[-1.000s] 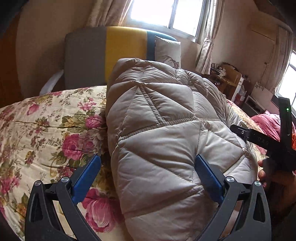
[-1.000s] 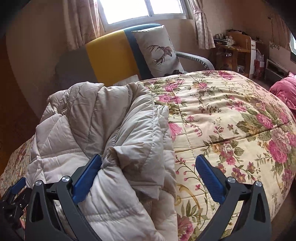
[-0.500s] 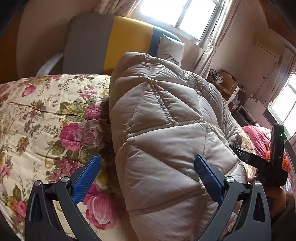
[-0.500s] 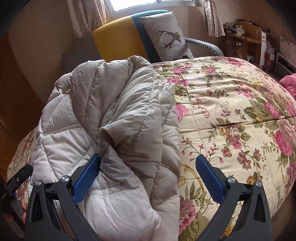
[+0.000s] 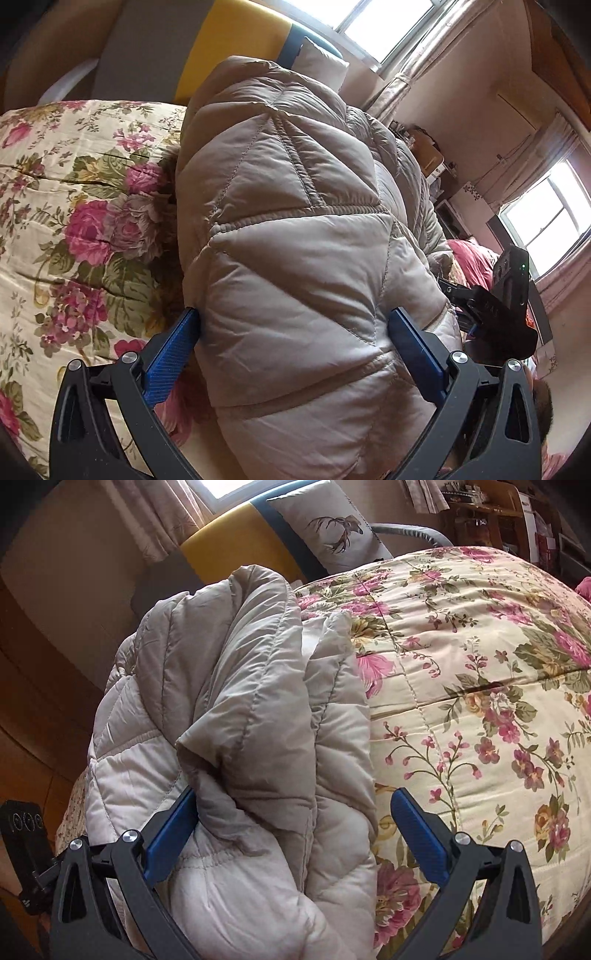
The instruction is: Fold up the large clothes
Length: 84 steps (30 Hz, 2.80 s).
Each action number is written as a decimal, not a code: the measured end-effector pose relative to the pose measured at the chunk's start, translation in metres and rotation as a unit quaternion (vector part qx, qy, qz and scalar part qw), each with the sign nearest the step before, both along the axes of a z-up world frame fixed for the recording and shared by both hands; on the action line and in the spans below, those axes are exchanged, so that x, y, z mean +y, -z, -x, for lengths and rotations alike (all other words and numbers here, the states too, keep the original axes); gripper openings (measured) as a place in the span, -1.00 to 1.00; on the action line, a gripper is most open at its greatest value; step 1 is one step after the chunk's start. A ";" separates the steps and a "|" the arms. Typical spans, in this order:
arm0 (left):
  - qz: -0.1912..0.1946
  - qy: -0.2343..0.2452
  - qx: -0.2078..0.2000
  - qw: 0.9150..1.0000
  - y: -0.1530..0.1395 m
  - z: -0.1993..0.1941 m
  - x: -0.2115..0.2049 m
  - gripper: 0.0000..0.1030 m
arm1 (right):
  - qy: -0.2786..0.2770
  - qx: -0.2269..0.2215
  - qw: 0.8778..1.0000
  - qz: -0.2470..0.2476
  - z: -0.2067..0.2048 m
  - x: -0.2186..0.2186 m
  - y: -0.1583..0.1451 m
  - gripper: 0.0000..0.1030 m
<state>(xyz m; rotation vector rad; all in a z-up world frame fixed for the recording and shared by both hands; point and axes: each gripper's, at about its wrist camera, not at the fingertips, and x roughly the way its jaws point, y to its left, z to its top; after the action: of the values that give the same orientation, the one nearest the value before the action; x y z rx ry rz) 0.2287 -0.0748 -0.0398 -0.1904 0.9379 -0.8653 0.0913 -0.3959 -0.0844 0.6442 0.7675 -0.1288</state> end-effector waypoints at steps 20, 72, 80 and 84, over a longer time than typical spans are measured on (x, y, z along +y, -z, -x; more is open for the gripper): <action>0.005 0.036 0.031 0.999 0.010 -0.020 -0.005 0.94 | -0.079 0.002 0.986 -0.149 0.003 -0.023 0.034 0.97; -0.112 -0.251 -0.171 0.946 0.006 -0.010 0.179 0.82 | -0.216 -0.106 0.967 0.084 -0.185 0.205 -0.019 0.96; -0.116 -0.262 -0.170 0.943 -0.003 -0.008 0.173 0.82 | -0.233 -0.193 0.932 0.198 -0.176 0.255 -0.117 0.94; -0.125 -0.261 -0.159 0.944 -0.006 -0.009 0.170 0.82 | -0.305 -0.160 0.911 0.229 -0.208 0.316 -0.129 0.32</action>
<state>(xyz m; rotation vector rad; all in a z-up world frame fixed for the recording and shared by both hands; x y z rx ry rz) 0.2377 0.0952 -0.0333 -0.0692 0.6381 -0.2694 0.2990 -0.0800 0.0443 -0.0435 0.5591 0.3582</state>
